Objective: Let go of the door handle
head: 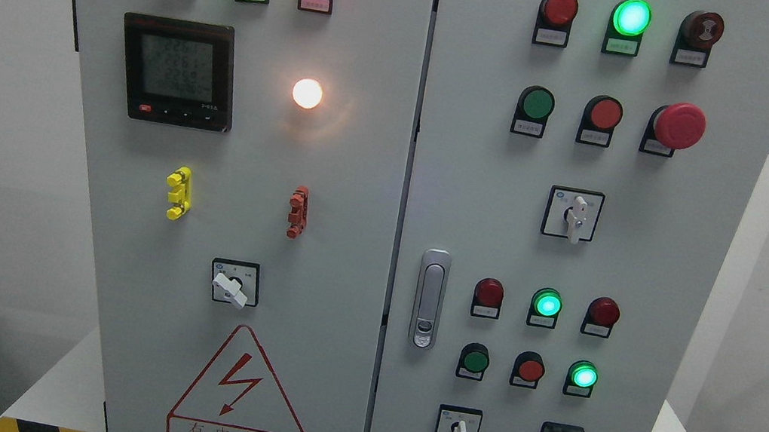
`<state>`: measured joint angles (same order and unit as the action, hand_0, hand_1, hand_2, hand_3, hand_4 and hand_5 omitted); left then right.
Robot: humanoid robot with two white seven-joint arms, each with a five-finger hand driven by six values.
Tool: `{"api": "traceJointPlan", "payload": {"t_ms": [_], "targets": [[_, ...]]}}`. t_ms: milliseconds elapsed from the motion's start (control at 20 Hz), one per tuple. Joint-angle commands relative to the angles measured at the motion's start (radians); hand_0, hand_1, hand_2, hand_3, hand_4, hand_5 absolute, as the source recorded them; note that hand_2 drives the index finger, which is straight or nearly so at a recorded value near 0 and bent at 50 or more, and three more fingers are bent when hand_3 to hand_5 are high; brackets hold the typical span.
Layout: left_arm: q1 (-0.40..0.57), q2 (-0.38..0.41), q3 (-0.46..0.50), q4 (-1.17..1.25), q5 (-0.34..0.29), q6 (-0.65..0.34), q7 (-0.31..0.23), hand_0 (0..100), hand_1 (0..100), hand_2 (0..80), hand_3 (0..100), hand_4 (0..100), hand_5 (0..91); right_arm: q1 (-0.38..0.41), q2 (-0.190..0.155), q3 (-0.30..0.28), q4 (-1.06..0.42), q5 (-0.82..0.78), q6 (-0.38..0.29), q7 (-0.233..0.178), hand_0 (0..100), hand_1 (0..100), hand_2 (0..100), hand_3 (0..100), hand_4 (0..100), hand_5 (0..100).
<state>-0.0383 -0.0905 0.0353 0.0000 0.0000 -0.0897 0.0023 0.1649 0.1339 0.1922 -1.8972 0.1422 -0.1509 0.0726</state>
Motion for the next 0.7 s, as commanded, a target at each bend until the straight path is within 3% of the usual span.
{"api": "traceJointPlan", "payload": {"t_ms": [0,651], "targets": [[0.000,0.000,0.000,-0.009,-0.028,-0.001,0.001,12,39,0.0,0,0,0.0,0.005,-0.002,-0.007,-0.006,0.000,-0.004,-0.004,44,3,0,0,0,0],[0.000,0.000,0.000,-0.009,-0.028,-0.001,0.001,12,39,0.0,0,0,0.0,0.008,0.000,-0.007,-0.011,0.002,-0.003,-0.008,45,3,0,0,0,0]]}}
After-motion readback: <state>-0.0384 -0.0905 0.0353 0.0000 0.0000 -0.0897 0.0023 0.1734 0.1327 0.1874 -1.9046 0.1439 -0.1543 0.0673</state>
